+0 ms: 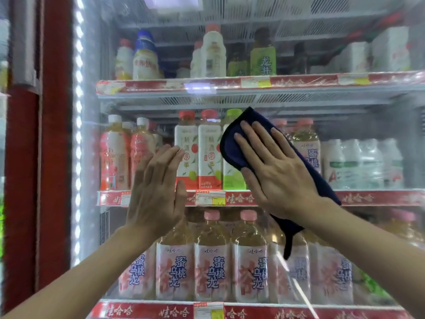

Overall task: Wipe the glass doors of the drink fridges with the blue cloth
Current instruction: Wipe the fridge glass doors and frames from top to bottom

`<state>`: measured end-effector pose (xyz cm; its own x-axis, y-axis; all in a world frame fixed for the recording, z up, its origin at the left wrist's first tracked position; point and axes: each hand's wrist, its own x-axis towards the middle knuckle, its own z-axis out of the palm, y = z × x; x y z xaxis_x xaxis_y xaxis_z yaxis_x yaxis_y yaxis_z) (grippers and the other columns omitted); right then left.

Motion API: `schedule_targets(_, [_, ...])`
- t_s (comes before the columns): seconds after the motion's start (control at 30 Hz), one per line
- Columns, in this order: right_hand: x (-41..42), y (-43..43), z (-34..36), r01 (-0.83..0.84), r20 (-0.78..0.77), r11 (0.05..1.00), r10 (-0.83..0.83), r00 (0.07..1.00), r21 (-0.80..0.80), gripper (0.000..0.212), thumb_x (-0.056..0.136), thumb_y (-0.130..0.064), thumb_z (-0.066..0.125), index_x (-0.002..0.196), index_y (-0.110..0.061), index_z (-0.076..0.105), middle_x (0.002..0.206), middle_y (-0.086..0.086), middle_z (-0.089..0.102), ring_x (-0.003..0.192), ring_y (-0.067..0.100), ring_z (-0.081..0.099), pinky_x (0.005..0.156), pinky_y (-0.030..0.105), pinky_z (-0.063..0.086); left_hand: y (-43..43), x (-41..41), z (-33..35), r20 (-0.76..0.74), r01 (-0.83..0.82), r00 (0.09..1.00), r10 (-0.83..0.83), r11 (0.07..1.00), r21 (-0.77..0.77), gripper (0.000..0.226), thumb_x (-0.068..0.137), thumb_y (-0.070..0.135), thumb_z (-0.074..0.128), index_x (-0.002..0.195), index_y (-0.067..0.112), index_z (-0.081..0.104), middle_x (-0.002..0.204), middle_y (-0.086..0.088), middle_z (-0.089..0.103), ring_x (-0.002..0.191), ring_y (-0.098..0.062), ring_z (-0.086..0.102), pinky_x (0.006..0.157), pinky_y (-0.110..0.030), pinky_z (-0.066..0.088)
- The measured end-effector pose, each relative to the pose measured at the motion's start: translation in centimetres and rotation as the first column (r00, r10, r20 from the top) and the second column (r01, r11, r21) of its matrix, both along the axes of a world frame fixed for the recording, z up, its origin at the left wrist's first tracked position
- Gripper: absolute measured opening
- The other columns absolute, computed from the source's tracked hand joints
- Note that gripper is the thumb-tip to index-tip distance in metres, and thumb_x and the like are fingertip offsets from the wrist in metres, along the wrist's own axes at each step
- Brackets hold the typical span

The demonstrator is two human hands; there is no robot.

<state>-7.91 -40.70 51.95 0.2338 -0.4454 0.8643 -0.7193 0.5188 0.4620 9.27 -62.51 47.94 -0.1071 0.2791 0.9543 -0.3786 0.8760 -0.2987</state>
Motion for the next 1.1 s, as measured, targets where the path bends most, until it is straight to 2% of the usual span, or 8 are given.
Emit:
schedule_targets(0.13, [1.7, -1.9, -6.3, -0.032, 0.014, 0.999, 0.031, 0.999, 0.024, 0.065, 0.108, -0.042, 0.029, 0.165, -0.012, 0.018, 0.173, 0.008, 0.01, 0.161, 0.023, 0.006, 0.13, 0.047, 0.01, -0.1, 0.1, 0.1, 0.008, 0.035, 0.999, -0.035, 0.999, -0.004, 0.053, 0.098, 0.021, 0.042, 0.147, 0.001, 0.046, 0.15, -0.013, 0.044, 0.146, -0.028, 0.037, 0.126, -0.049, 0.023])
schedule_targets(0.33, [1.7, -0.9, -10.0, 0.063, -0.201, 0.93, 0.011, 0.98, 0.362, 0.064, 0.11, -0.043, 0.029, 0.166, -0.016, 0.014, 0.173, 0.004, 0.011, 0.161, 0.021, 0.006, 0.13, 0.043, 0.008, -1.1, 3.2, -0.6, -0.035, 0.154, 0.988, -0.152, 0.987, 0.054, 0.048, 0.095, 0.016, 0.045, 0.141, 0.003, 0.052, 0.145, -0.01, 0.047, 0.142, -0.02, 0.038, 0.122, -0.036, 0.023])
schedule_targets(0.5, [2.8, -2.5, 0.2, 0.025, -0.105, 0.991, -0.011, 0.994, 0.13, 0.061, 0.109, -0.041, 0.029, 0.164, -0.015, 0.022, 0.172, 0.007, 0.016, 0.16, 0.024, 0.011, 0.13, 0.047, 0.013, -5.2, 6.3, -1.8, 0.027, 0.028, 0.999, -0.03, 0.997, 0.07, 0.053, 0.094, 0.015, 0.044, 0.145, 0.003, 0.048, 0.149, -0.013, 0.047, 0.148, -0.027, 0.036, 0.122, -0.054, 0.027])
schedule_targets(0.67, [5.0, -6.0, -1.0, -0.015, 0.0, 0.998, 0.015, 1.0, -0.057, 0.064, 0.107, -0.04, 0.032, 0.163, -0.01, 0.022, 0.172, 0.01, 0.015, 0.16, 0.025, 0.009, 0.13, 0.048, 0.013, -5.9, 5.9, -2.4, 0.029, 0.013, 0.999, -0.014, 0.999, 0.049, 0.053, 0.098, 0.021, 0.04, 0.147, 0.001, 0.047, 0.15, -0.015, 0.046, 0.149, -0.029, 0.034, 0.126, -0.051, 0.022])
schedule_targets(0.77, [6.4, -7.2, -5.9, -0.048, 0.006, 0.999, 0.048, 0.999, 0.004, 0.066, 0.107, -0.04, 0.033, 0.164, -0.009, 0.021, 0.172, 0.011, 0.014, 0.16, 0.026, 0.008, 0.13, 0.05, 0.013, -5.8, 6.0, -2.4, 0.021, 0.07, 0.997, -0.072, 0.996, 0.053, 0.051, 0.098, 0.018, 0.041, 0.145, 0.0, 0.048, 0.148, -0.015, 0.047, 0.149, -0.029, 0.035, 0.124, -0.053, 0.025])
schedule_targets(0.9, [7.6, -7.4, -11.5, -0.014, -0.133, 0.953, 0.057, 0.989, 0.301, 0.063, 0.109, -0.042, 0.032, 0.165, -0.014, 0.02, 0.172, 0.008, 0.015, 0.16, 0.025, 0.009, 0.129, 0.048, 0.014, -5.5, 7.2, -2.3, -0.031, 0.172, 0.985, -0.17, 0.981, 0.091, 0.046, 0.094, 0.011, 0.045, 0.139, 0.002, 0.054, 0.144, -0.013, 0.05, 0.143, -0.029, 0.04, 0.123, -0.043, 0.026])
schedule_targets(1.0, [7.1, -6.8, -7.0, 0.045, -0.242, 0.912, 0.061, 0.968, 0.408, 0.06, 0.109, -0.044, 0.033, 0.164, -0.021, 0.023, 0.172, 0.006, 0.014, 0.16, 0.023, 0.009, 0.13, 0.047, 0.008, -7.5, 9.6, -2.7, -0.078, 0.063, 0.996, -0.052, 0.989, 0.136, 0.048, 0.094, 0.016, 0.043, 0.139, 0.002, 0.053, 0.143, -0.014, 0.05, 0.141, -0.029, 0.041, 0.12, -0.044, 0.025])
schedule_targets(1.1, [7.9, -8.4, -0.3, 0.036, -0.198, 0.963, 0.019, 0.98, 0.268, 0.061, 0.109, -0.044, 0.031, 0.165, -0.022, 0.023, 0.173, 0.01, 0.012, 0.16, 0.026, 0.009, 0.129, 0.05, 0.008, -9.8, 11.1, -3.4, -0.027, -0.01, 1.0, 0.015, 0.988, 0.154, 0.052, 0.096, 0.018, 0.041, 0.145, 0.001, 0.049, 0.146, -0.018, 0.049, 0.143, -0.032, 0.039, 0.119, -0.052, 0.028])
